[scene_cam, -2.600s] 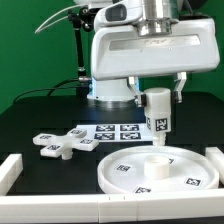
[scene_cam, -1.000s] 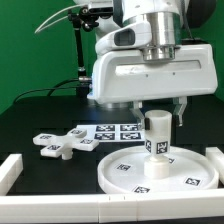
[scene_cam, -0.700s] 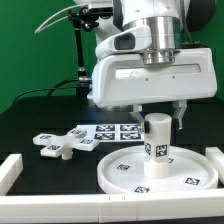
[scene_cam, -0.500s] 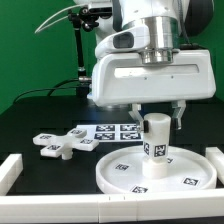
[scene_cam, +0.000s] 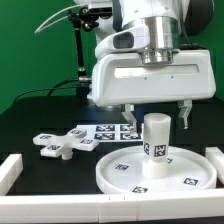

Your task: Assemble round table

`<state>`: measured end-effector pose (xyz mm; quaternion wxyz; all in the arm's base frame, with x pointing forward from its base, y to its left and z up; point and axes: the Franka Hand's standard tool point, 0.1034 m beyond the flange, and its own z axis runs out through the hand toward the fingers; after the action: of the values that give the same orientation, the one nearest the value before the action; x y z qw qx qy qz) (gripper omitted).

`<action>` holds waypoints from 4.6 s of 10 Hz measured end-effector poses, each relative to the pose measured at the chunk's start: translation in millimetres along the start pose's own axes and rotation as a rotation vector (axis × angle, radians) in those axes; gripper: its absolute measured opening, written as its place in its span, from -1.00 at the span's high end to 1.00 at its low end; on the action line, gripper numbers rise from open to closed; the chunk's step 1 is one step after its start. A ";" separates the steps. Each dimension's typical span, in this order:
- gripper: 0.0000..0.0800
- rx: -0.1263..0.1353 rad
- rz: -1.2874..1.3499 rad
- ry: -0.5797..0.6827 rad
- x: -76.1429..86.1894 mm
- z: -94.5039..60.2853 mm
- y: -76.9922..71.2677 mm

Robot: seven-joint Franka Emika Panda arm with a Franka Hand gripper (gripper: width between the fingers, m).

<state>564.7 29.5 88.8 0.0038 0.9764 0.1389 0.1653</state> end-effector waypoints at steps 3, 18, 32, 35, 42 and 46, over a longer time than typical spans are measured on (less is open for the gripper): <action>-0.62 0.004 0.000 -0.018 2.8 -12.8 5.8; -0.56 0.114 -0.009 -0.332 -9.3 -2.2 -1.4; -0.02 0.022 0.812 -0.290 -6.8 -1.4 3.2; -0.02 -0.013 1.094 -0.301 -7.9 -1.5 4.5; -0.02 -0.066 1.617 -0.328 -9.6 -2.2 -1.9; -0.59 -0.051 1.528 -0.351 -9.5 -2.0 -5.3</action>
Offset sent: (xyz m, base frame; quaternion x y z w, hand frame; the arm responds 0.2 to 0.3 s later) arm 0.0005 -0.0159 0.0397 -0.0234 -0.0588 -0.0223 0.9977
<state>554.0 31.9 87.3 -0.0667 0.8129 -0.5777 -0.0316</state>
